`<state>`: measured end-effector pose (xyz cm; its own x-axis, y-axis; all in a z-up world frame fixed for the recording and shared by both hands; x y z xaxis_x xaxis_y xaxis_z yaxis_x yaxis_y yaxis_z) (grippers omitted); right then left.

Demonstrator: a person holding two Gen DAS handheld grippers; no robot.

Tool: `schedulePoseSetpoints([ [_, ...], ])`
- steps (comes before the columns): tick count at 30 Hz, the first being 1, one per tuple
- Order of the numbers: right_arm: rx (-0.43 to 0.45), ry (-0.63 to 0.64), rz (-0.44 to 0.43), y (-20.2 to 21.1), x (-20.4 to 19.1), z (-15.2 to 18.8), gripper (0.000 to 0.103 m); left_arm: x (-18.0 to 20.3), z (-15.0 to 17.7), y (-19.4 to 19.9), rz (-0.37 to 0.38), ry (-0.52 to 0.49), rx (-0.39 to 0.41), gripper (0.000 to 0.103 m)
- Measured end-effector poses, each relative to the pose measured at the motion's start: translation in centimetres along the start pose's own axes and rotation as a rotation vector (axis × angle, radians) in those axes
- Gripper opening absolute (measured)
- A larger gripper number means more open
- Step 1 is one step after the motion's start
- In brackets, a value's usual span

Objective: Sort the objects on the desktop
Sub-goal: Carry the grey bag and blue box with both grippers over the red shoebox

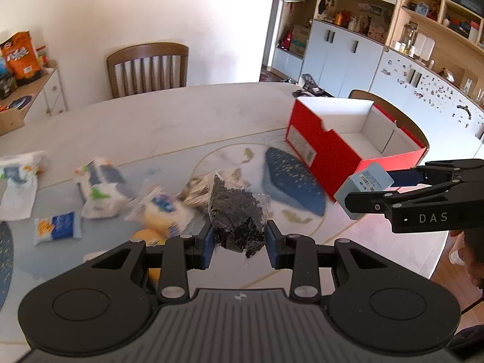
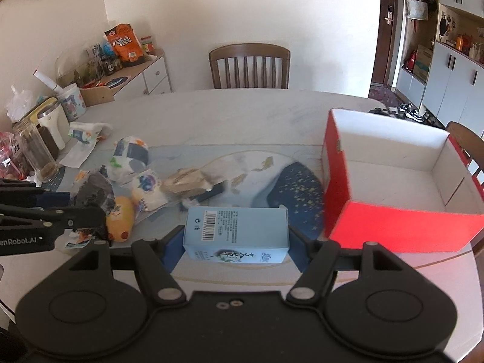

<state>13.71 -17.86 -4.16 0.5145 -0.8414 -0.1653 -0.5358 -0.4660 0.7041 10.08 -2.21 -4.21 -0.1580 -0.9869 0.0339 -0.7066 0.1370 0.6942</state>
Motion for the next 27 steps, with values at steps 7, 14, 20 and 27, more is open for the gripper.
schedulePoseSetpoints([
  [7, 0.012, -0.012, 0.003, 0.3, 3.2, -1.3, 0.069, 3.2, -2.5, -1.8, 0.019, -0.033, 0.009, 0.033],
  [14, 0.026, -0.024, 0.012, 0.6, 6.3, -2.4, 0.069, 6.4, -4.6, -3.6, 0.048, -0.072, 0.015, 0.033],
  [20, 0.041, -0.040, 0.037, 0.8, 9.1, -3.2, 0.069, 9.1, -6.4, -5.2, 0.072, -0.104, 0.022, 0.033],
  [27, 0.054, -0.061, 0.070, 1.1, 12.5, -3.7, 0.069, 11.8, -8.2, -7.1, 0.089, -0.139, 0.024, 0.033],
])
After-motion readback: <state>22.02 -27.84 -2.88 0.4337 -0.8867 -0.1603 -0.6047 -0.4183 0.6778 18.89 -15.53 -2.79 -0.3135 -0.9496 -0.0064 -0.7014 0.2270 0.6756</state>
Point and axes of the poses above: each gripper's, at about its wrist camera, not at the fingertips, and y roughly against the way its jaws point, x to its right, z to its underside, the point moved 7 cm from there along -y, roughly the way its jaws point, and after that the axes turned 6 degrees about -y, right-handed, at the moved point
